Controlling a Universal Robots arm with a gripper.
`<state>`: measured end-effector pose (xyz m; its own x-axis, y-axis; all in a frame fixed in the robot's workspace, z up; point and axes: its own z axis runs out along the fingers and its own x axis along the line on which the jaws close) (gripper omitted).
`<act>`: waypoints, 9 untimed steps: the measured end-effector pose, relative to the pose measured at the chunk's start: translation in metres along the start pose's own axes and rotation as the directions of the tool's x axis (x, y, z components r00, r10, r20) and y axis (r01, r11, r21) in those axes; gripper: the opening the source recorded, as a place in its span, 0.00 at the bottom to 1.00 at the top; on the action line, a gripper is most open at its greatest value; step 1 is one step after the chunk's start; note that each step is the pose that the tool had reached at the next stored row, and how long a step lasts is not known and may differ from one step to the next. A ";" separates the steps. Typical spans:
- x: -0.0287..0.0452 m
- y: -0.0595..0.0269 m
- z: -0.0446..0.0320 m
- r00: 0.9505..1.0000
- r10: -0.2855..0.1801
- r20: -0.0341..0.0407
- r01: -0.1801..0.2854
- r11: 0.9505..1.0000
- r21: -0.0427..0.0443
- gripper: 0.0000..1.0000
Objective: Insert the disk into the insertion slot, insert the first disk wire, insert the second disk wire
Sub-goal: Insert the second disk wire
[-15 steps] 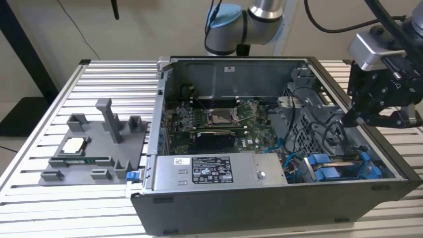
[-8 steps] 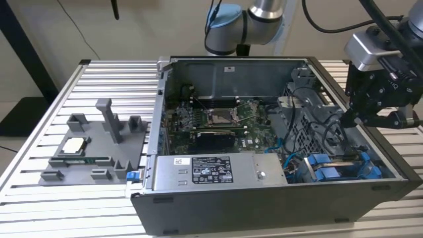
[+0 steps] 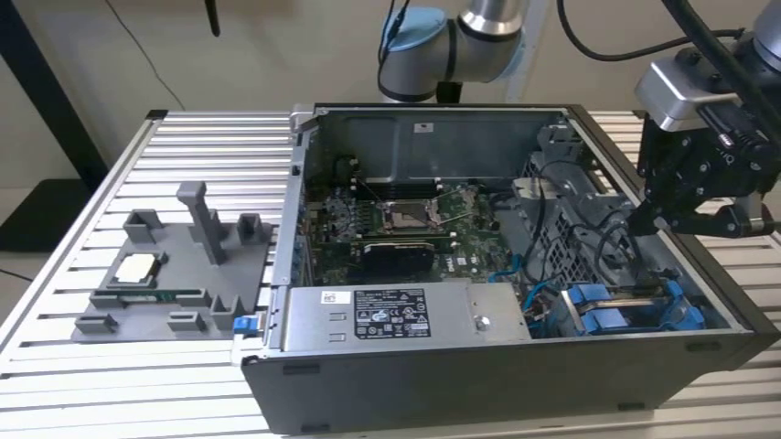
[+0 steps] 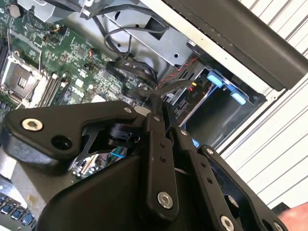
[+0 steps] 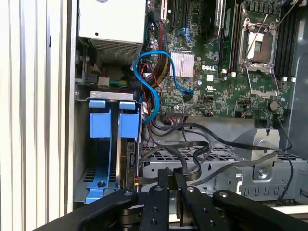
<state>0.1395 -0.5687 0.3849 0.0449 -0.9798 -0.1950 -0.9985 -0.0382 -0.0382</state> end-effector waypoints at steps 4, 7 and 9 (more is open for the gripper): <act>0.0002 0.0001 0.0000 1.000 0.000 0.000 0.000 1.000 0.000 0.16; 0.0063 0.0003 -0.0010 1.000 0.000 0.000 0.000 1.000 0.000 0.16; 0.0090 0.0004 -0.0015 1.000 0.000 -0.003 0.000 1.000 0.000 0.16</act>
<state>0.1394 -0.5778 0.3845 0.0450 -0.9804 -0.1918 -0.9985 -0.0383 -0.0381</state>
